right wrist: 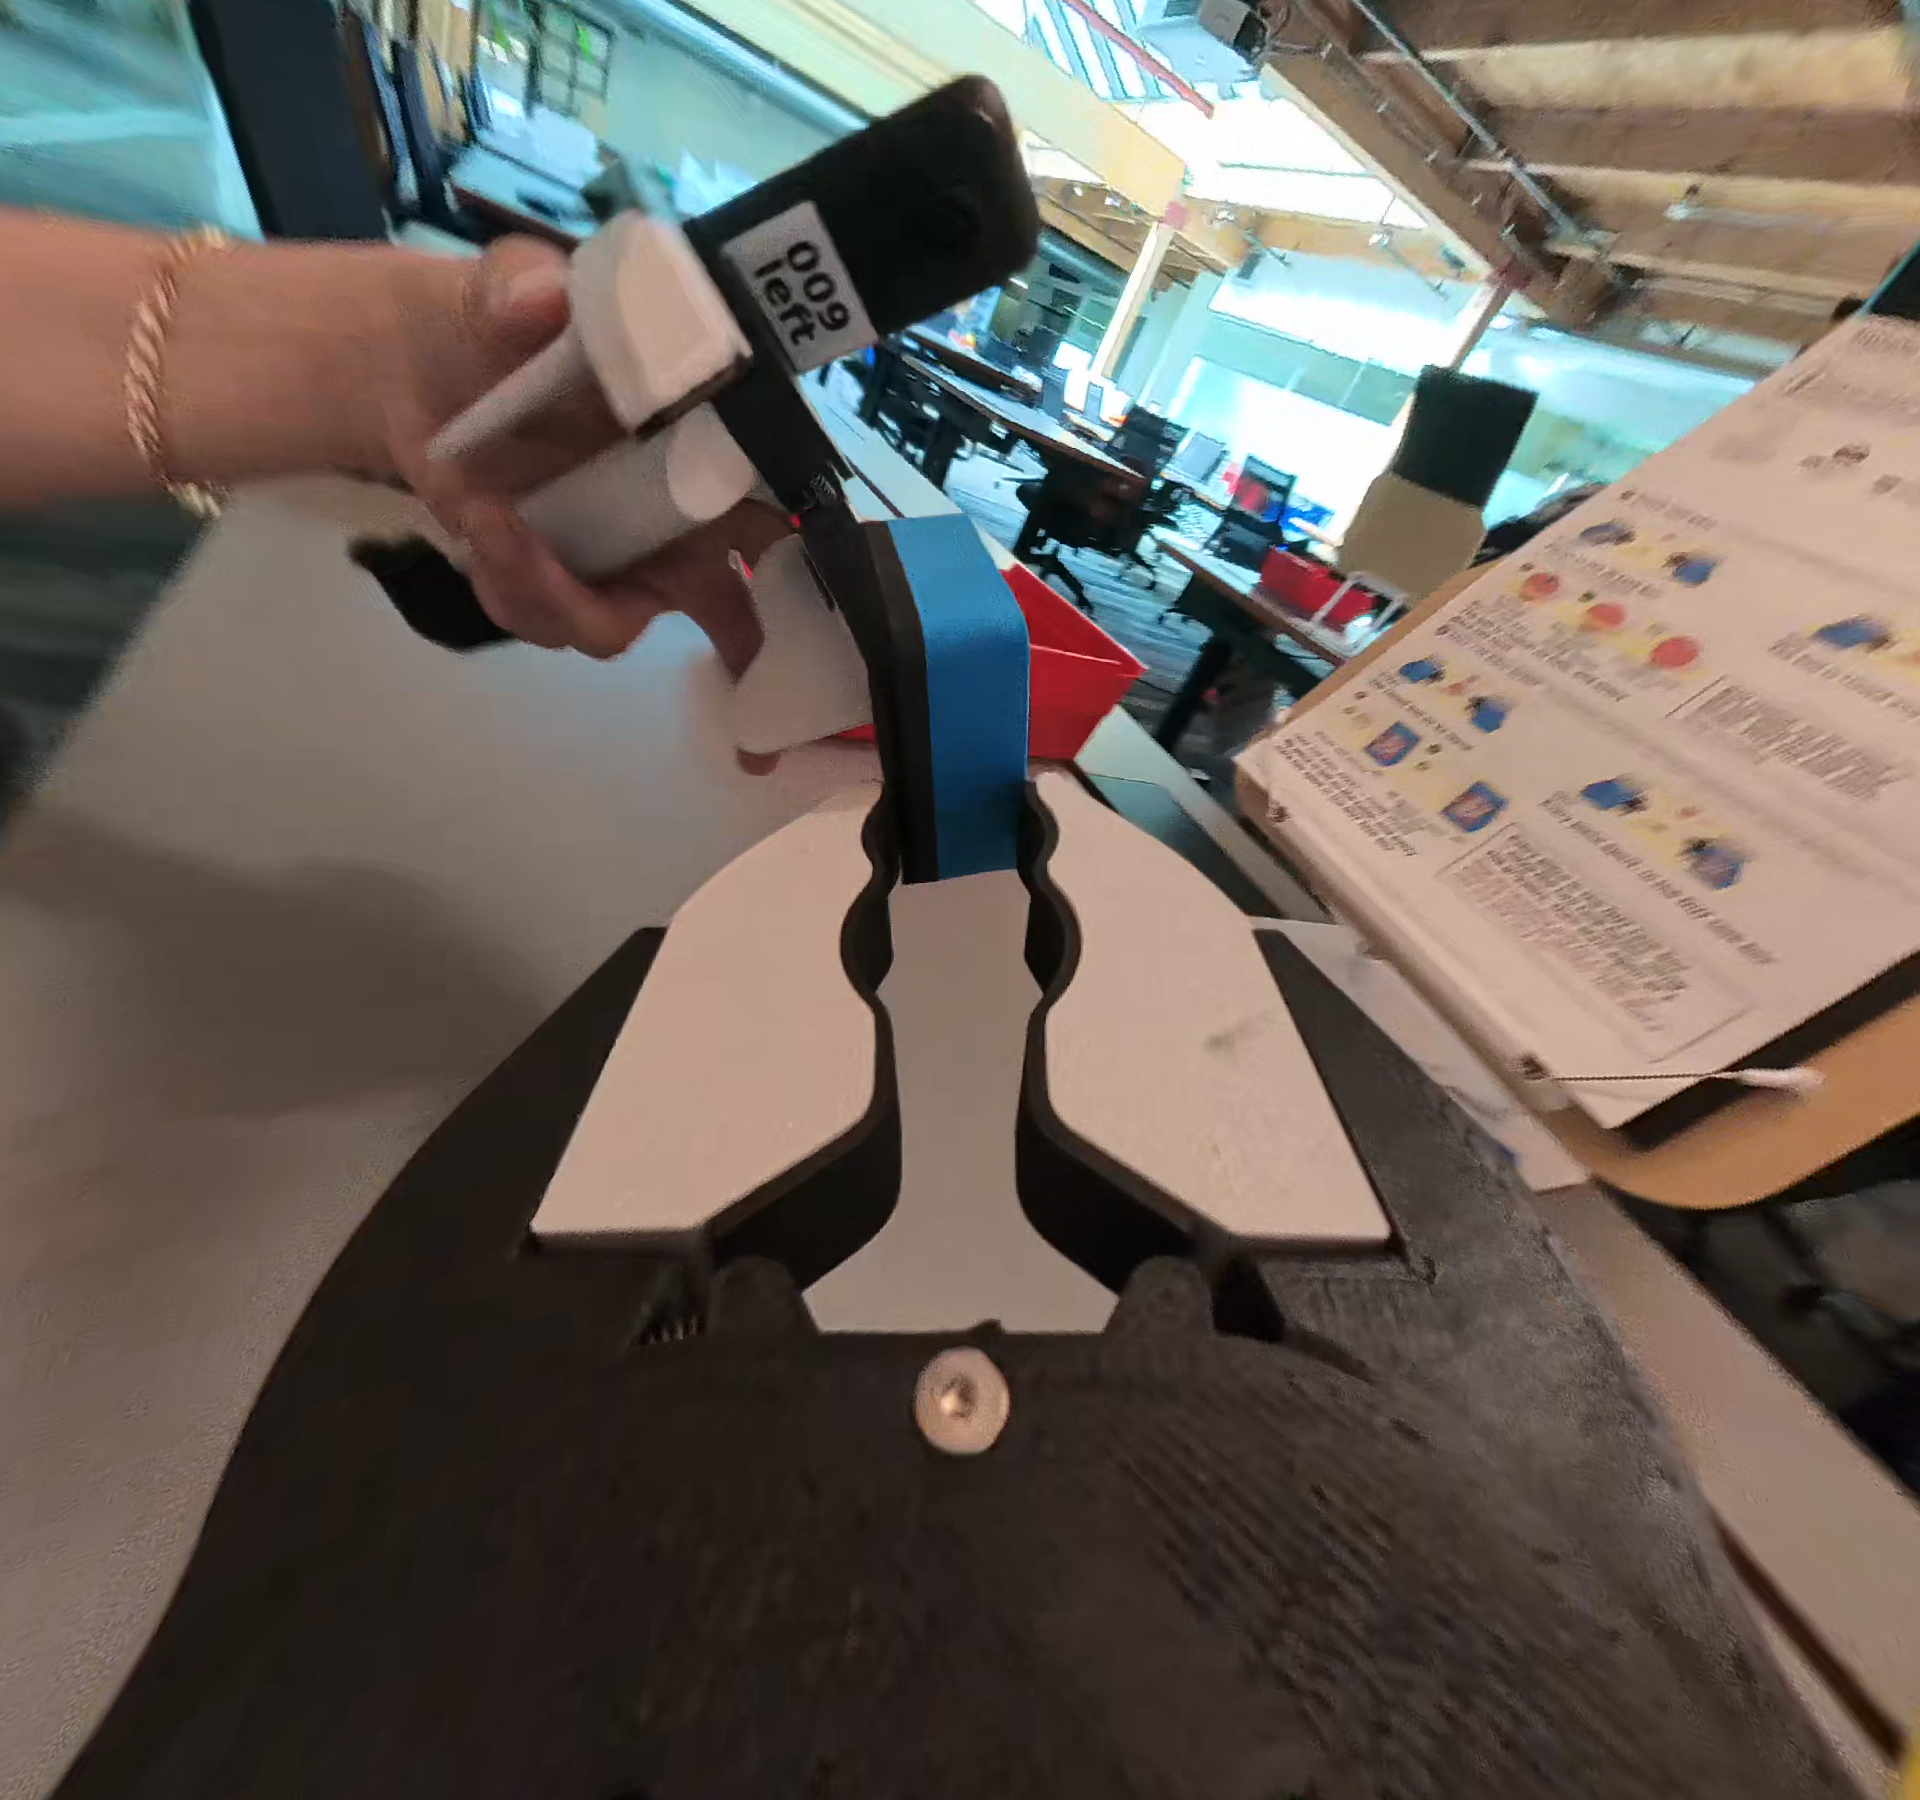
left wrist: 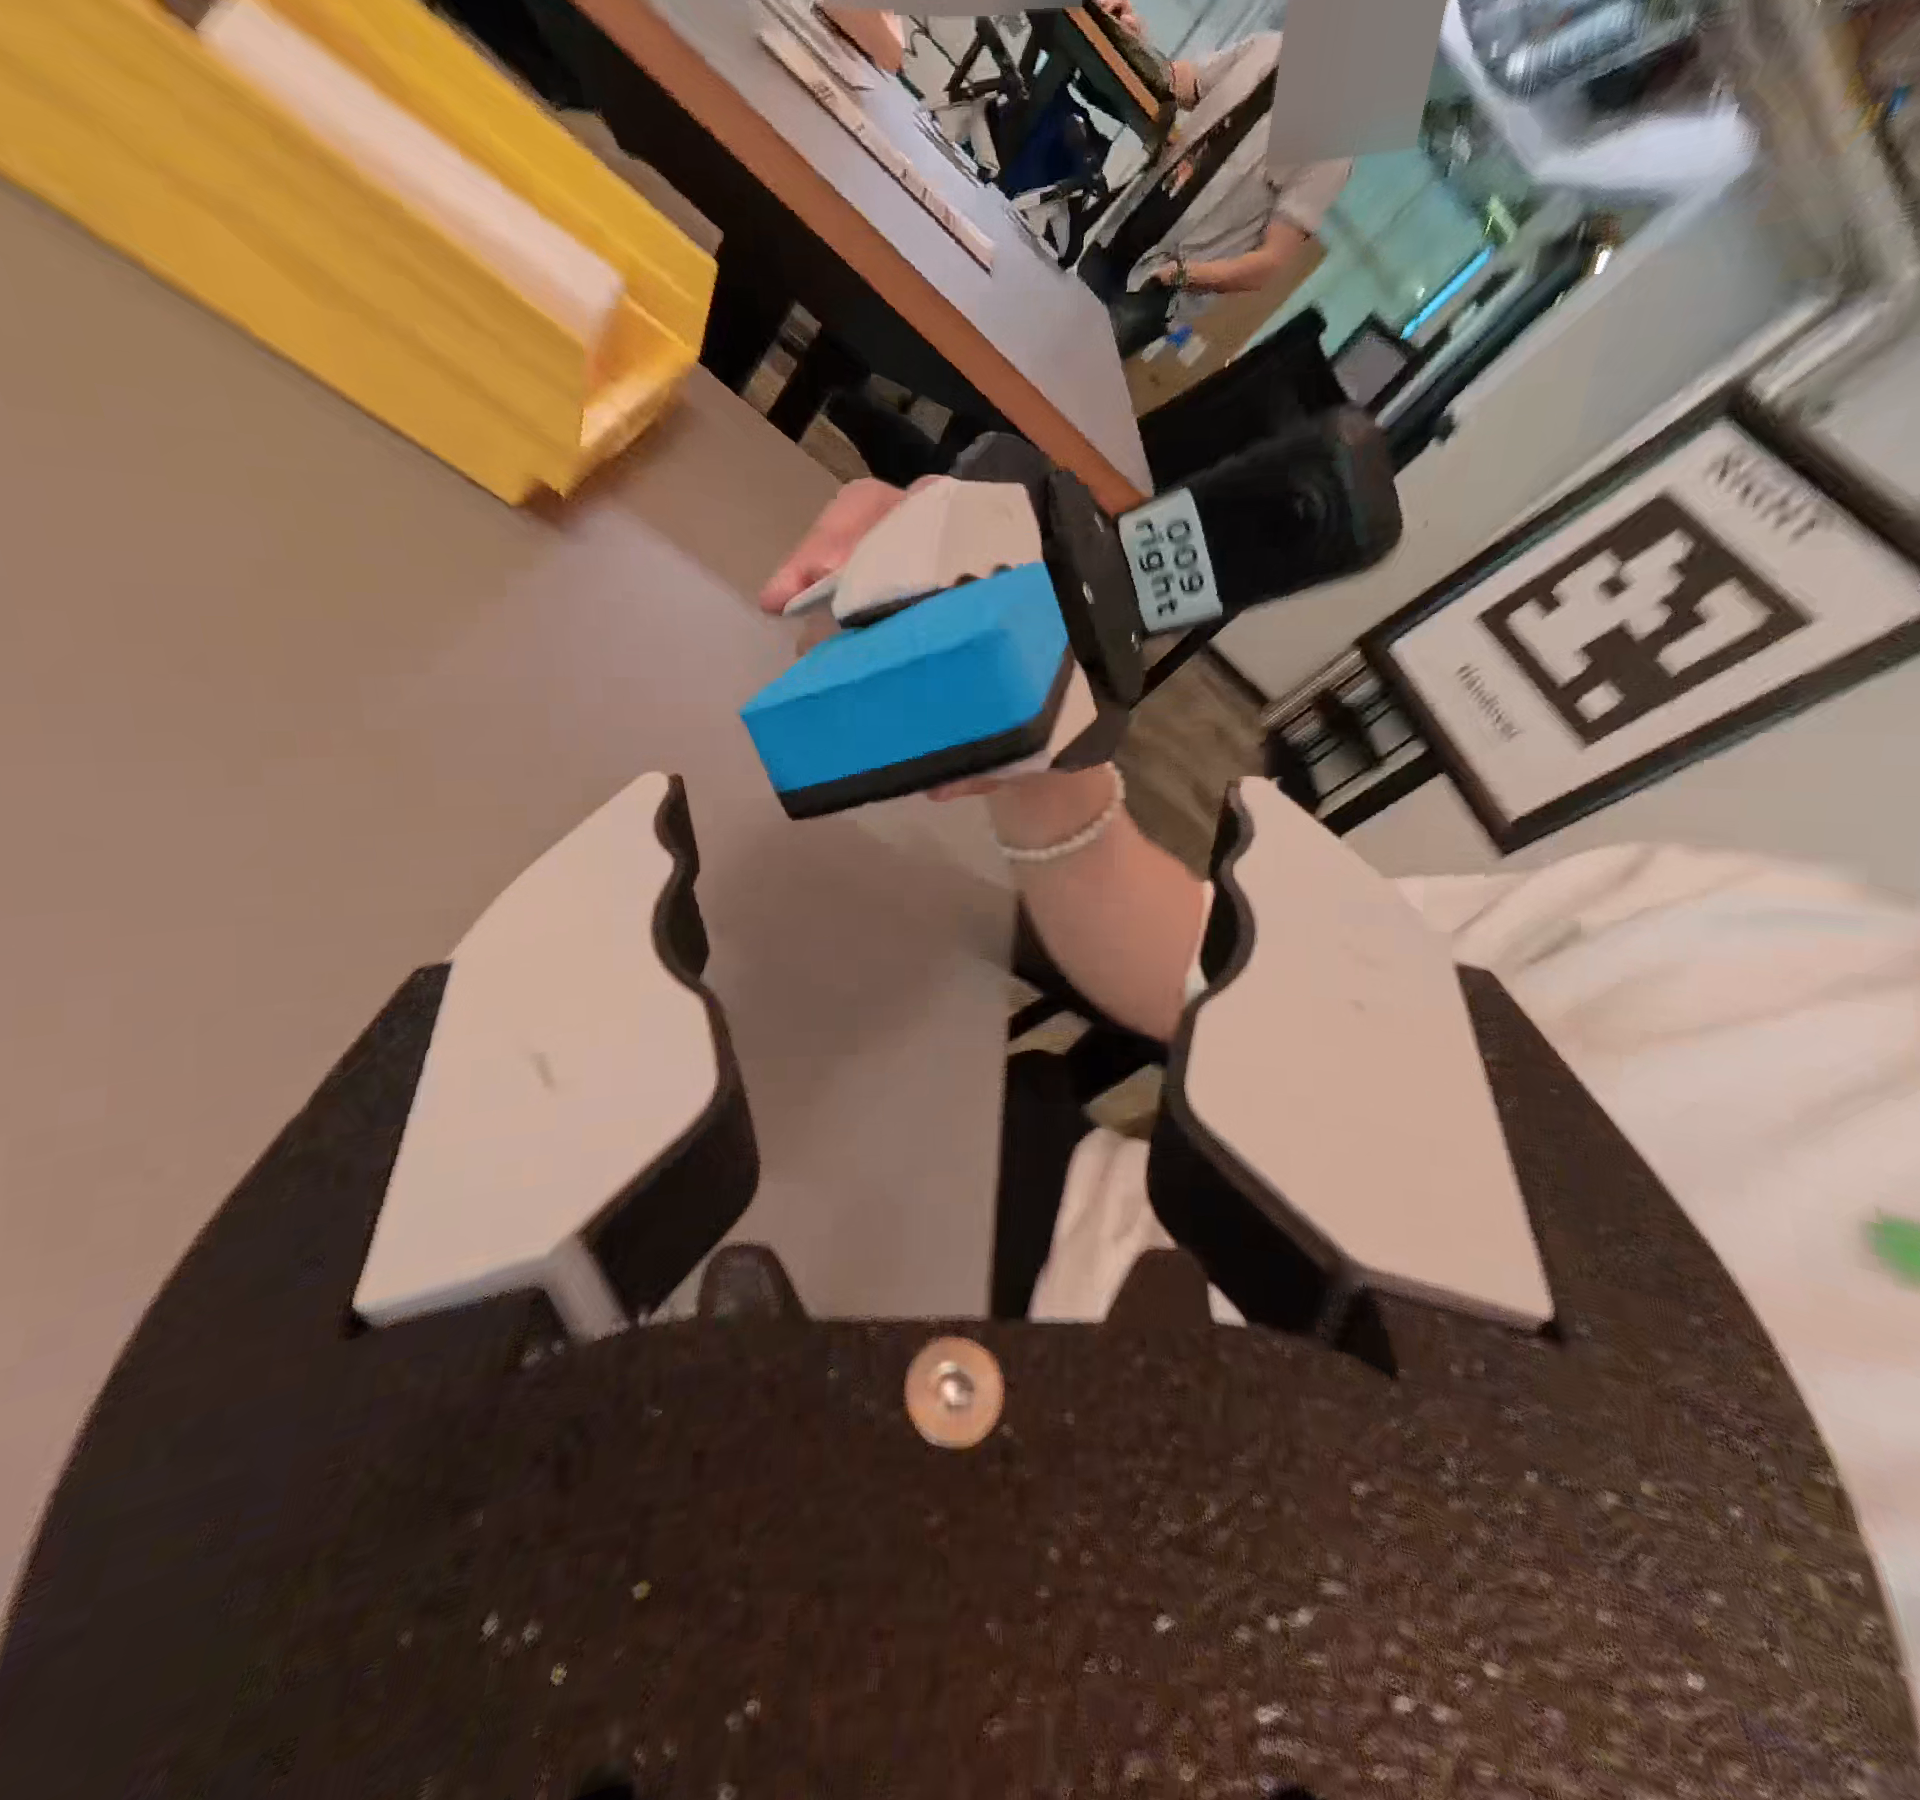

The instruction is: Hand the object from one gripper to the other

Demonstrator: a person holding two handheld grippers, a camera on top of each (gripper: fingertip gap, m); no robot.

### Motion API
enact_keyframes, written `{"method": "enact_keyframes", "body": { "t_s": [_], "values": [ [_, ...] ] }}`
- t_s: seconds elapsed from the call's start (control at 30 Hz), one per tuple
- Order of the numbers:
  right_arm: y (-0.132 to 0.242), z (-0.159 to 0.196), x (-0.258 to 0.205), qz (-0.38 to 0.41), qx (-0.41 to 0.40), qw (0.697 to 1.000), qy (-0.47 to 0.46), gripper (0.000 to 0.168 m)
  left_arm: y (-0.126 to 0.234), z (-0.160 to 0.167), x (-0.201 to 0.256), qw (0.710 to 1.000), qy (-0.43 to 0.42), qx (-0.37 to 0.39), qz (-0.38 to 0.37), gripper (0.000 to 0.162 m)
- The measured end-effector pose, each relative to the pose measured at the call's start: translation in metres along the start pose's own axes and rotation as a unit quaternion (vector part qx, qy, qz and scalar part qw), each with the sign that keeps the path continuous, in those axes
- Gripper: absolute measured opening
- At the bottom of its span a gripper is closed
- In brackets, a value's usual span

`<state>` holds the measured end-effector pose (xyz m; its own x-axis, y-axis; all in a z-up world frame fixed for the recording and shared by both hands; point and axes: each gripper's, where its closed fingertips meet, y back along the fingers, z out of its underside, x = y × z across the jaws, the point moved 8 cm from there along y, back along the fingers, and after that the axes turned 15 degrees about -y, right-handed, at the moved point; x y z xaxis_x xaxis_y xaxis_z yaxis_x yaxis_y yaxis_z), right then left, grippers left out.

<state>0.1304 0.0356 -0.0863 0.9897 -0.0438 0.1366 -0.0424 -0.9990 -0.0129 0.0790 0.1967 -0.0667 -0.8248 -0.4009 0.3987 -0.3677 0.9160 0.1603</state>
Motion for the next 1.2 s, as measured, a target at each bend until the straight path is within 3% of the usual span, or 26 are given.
{"method": "enact_keyframes", "body": {
  "t_s": [0.17,0.23,0.37,0.53,0.63,0.77,0.83,0.9,1.0,1.03,1.2],
  "values": [
    [-0.006,0.006,-0.008,0.015,-0.021,0.995,0.093,0.021,-0.007,0.005,-0.008,0.992,0.121,0.006,0.03,0.093],
    [-0.008,0.007,-0.01,0.019,-0.028,0.994,0.108,0.021,-0.008,0.007,-0.012,0.991,0.131,-0.005,0.016,0.087],
    [-0.008,0.006,-0.013,0.006,-0.016,0.994,0.112,0.021,-0.007,0.008,-0.014,0.988,0.147,0.01,0.036,0.058],
    [-0.01,0.011,-0.012,0.002,-0.028,0.995,0.097,0.022,-0.007,0.016,-0.019,0.991,0.128,0.021,0.041,0.057],
    [-0.011,0.012,-0.01,0.015,-0.025,0.997,0.073,0.025,-0.007,0.018,-0.022,0.991,0.115,0.047,0.04,0.057],
    [-0.011,0.012,-0.003,-0.038,-0.017,0.995,-0.09,0.055,0.005,0.01,-0.026,0.994,0.035,0.103,0.0,0.057],
    [-0.011,0.01,0.003,-0.078,-0.007,0.968,-0.24,0.075,0.012,0.004,-0.026,0.992,-0.041,0.112,-0.03,0.057],
    [-0.012,0.01,0.01,-0.11,0.008,0.91,-0.4,0.083,0.016,-0.001,-0.021,0.983,-0.133,0.115,-0.059,0.057],
    [-0.011,0.014,0.017,-0.176,0.049,0.805,-0.565,0.068,0.015,-0.005,-0.01,0.948,-0.287,0.087,-0.105,0.057],
    [-0.012,0.017,0.017,-0.195,0.05,0.784,-0.588,0.061,0.014,-0.004,-0.007,0.931,-0.336,0.07,-0.125,0.057],
    [-0.022,0.022,0.008,-0.221,0.03,0.755,-0.617,0.064,0.002,0.009,0.0,0.859,-0.481,-0.016,-0.175,0.057]
  ]
}}
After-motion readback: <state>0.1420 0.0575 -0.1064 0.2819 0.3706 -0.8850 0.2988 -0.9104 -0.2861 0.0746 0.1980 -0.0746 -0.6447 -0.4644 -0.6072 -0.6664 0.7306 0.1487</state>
